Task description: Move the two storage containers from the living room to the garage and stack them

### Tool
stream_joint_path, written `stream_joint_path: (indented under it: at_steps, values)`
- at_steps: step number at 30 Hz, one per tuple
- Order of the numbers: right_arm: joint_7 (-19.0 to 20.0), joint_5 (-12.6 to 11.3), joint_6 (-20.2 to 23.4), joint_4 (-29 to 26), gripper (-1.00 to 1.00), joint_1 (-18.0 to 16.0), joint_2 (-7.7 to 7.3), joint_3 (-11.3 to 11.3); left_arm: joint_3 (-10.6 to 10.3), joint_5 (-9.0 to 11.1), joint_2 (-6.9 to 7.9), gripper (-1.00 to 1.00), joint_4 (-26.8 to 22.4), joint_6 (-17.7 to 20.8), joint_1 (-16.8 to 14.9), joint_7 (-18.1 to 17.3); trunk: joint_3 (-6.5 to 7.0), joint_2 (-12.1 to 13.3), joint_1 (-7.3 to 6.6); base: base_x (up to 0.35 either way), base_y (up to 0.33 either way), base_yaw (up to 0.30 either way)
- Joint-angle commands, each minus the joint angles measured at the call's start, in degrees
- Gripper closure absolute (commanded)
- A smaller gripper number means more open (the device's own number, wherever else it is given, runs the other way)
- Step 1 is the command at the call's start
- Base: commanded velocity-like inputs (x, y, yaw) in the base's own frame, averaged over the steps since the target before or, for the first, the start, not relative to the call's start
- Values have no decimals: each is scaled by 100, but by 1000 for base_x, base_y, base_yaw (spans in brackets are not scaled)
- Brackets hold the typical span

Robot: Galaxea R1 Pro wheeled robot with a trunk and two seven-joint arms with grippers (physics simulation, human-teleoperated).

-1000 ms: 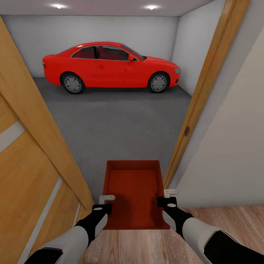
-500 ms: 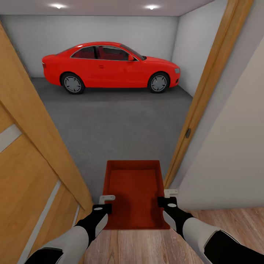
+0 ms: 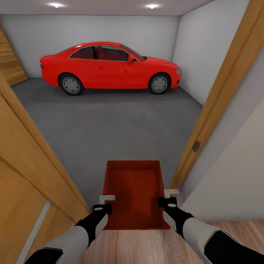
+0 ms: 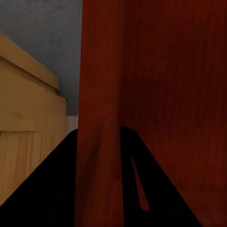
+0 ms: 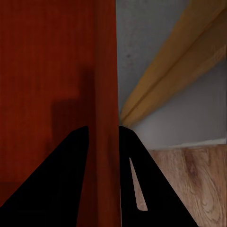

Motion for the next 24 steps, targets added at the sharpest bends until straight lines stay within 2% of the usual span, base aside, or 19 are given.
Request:
stream_joint_path:
  at_steps: [1,10,19,24]
  values:
    - [-236,-138,-39,126,100,-7,-1,-41,-103,-122,48,100,-31,40,0,83,-8,-8,6,322,0,0]
    - [-236,-138,-39,126,100,-7,-1,-41,-103,-122,47,100,-52,31,0,83,-8,-8,6,311,0,0]
    - [-236,-138,-39,126,100,-7,-1,-41,-103,-116,47,100,-57,33,0,75,-8,-8,6,46,127,0]
    - [-236,-138,-39,126,100,-6,-1,-41,-103,-122,47,100,-57,31,0,82,-8,-8,6,4,24,0]
